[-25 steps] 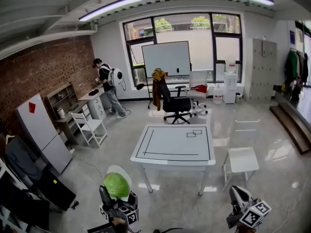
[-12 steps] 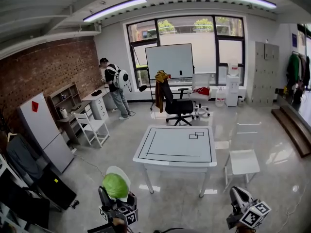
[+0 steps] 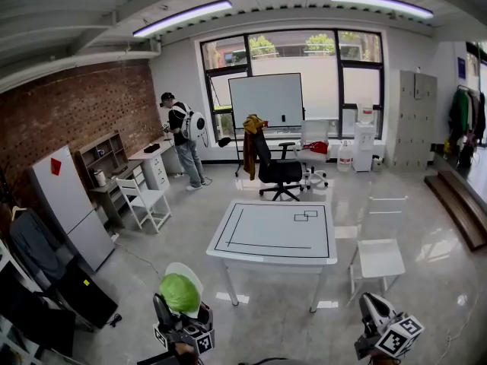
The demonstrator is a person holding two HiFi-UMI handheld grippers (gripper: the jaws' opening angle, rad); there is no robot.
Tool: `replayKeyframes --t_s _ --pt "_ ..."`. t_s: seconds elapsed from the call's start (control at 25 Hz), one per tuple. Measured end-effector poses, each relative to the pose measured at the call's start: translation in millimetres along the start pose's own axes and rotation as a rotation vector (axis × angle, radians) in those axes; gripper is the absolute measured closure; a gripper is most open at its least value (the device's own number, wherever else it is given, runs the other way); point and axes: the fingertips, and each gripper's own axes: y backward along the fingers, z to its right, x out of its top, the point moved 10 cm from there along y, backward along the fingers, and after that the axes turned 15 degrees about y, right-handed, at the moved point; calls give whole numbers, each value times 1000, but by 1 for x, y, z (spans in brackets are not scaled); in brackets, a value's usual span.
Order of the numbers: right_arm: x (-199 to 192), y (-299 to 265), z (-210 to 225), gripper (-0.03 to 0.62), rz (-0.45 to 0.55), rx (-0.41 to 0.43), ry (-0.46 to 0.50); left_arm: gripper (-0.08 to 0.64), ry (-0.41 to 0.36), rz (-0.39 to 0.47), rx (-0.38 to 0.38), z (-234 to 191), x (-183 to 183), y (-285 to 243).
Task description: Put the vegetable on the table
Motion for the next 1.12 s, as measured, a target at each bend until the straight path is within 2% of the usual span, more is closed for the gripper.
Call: replayKeyframes --t_s 0.4,0.72,1.12 --pt "-3 1 18 583 9 14 -35 232 -11 6 15 -14 -5 4" --pt "-3 -6 38 583 38 68 -72 233 -8 -7 8 -33 -12 -1" --pt "-5 1 55 583 27 39 -90 233 -1 -16 14 -45 -24 -4"
